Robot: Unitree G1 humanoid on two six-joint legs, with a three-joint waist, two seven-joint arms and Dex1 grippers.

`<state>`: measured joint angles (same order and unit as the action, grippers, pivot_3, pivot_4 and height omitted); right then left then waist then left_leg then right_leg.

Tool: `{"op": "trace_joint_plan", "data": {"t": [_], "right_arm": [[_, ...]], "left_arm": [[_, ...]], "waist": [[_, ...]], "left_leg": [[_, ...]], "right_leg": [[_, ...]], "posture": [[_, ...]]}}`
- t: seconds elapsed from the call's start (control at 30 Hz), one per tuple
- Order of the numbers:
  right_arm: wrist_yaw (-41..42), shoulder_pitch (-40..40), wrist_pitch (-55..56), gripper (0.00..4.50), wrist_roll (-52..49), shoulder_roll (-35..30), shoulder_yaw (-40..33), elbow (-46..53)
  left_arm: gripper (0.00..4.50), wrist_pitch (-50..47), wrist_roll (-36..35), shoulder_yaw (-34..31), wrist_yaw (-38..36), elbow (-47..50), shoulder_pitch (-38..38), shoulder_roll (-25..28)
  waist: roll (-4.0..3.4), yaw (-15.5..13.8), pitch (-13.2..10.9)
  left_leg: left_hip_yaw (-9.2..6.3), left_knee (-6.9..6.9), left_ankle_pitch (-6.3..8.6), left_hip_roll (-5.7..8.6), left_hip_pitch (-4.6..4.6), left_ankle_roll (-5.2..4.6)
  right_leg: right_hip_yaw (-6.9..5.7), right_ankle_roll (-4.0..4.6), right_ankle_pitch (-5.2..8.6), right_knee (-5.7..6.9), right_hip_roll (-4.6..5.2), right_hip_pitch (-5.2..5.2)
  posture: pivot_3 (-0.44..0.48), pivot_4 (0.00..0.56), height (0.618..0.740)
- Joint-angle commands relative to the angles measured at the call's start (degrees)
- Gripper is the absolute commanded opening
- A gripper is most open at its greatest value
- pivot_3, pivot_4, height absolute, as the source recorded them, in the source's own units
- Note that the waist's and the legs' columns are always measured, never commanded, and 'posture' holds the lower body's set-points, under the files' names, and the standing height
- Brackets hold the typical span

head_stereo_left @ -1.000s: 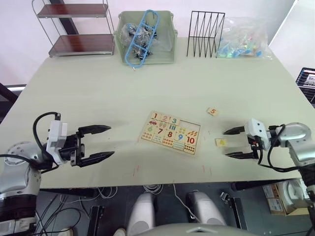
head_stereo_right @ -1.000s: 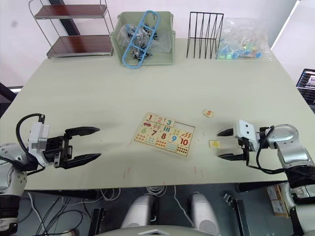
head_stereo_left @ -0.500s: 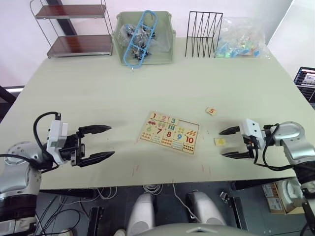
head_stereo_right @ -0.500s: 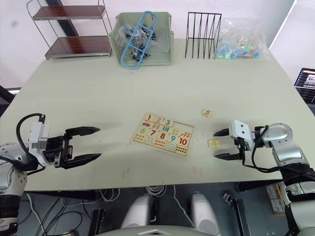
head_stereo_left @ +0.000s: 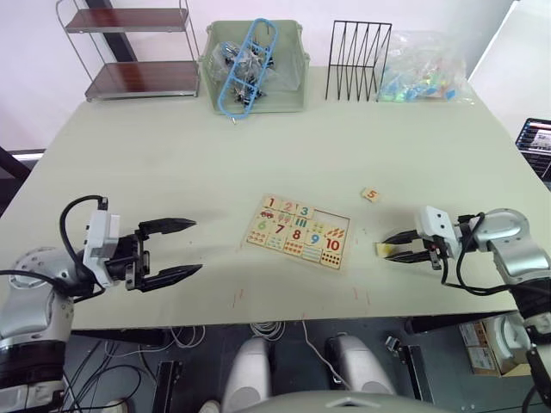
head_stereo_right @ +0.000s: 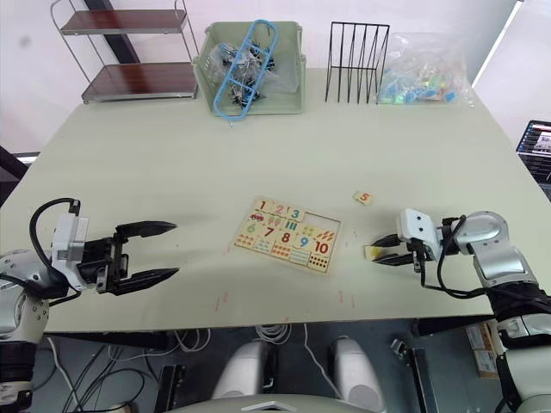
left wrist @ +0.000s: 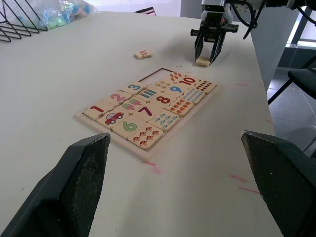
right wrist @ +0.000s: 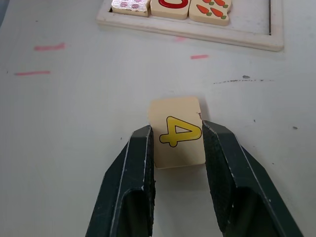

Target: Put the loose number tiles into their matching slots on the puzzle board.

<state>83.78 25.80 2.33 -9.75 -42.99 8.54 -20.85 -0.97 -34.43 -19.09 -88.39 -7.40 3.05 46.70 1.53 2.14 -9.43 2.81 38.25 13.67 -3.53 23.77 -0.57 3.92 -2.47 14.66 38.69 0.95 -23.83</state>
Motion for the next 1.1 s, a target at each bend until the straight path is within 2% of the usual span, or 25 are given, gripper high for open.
{"op": "trace_joint_plan", "data": {"t": [0.03, 0.3, 0.57, 0.73, 0.93, 1.1], "right_arm": [[-1.53, -0.13, -6.57, 0.85, -2.63, -1.28, -1.86, 7.61], [-8.08, 1.25, -28.68, 0.85, -7.06, -3.04, -1.77, 27.76], [-13.95, 9.01, -44.09, 0.85, -3.32, -4.22, 5.15, 33.88], [-15.23, 18.06, -53.85, 0.85, -1.4, -2.98, 12.19, 33.52], [-15.6, 26.92, -60.22, 0.85, 0.58, -0.28, 19.33, 29.99], [-20.06, 35.61, -69.26, 0.85, 3.37, 7.21, 26.17, 22.04]], "left_arm": [[4.5, -0.6, -0.79, 0.08, 1.14, 3.24, -0.48, -0.46], [4.5, -0.88, -0.44, 1.15, 3.33, 4.82, -0.05, -1.5], [4.5, -0.84, -0.2, 2.0, 4.38, 5.61, 0.32, -2.32], [4.5, -0.77, -0.3, 1.99, 4.72, 5.81, 0.26, -2.78], [4.5, -0.77, -0.35, 2.18, 4.78, 5.93, 0.26, -2.88], [4.5, -0.38, -0.2, 2.1, 4.74, 6.2, 0.03, -2.79]], "waist": [[-0.02, 0.01, -0.01], [-0.08, -0.02, -0.05], [-0.08, -0.03, -0.06], [-0.09, 0.16, -0.07], [-0.1, 0.14, -0.08], [-0.1, 0.36, -0.08]], "left_leg": [[0.0, 0.0, 0.0, 0.0, 0.0, 0.0], [-0.02, -0.01, 0.0, -0.01, 0.02, 0.0], [0.01, 0.0, 0.0, 0.0, 0.06, 0.0], [0.02, -0.02, 0.0, 0.0, 0.09, 0.0], [0.03, -0.04, 0.0, -0.01, 0.12, 0.0], [0.08, -0.04, 0.0, -0.01, 0.24, 0.0]], "right_leg": [[0.0, -0.01, 0.0, 0.04, 0.0, -0.01], [0.0, -0.06, -0.03, 0.07, -0.01, -0.05], [0.01, 0.04, 0.03, 0.05, 0.04, -0.11], [0.01, 0.04, 0.03, 0.04, 0.04, -0.15], [0.02, 0.07, 0.04, 0.06, 0.03, -0.23], [0.04, 0.08, 0.03, 0.12, 0.04, -0.4]], "posture": [[0.0, 0.15, 0.74], [0.0, 0.15, 0.74], [0.0, 0.15, 0.74], [0.0, 0.15, 0.74], [0.0, 0.15, 0.74], [0.0, 0.15, 0.74]]}}
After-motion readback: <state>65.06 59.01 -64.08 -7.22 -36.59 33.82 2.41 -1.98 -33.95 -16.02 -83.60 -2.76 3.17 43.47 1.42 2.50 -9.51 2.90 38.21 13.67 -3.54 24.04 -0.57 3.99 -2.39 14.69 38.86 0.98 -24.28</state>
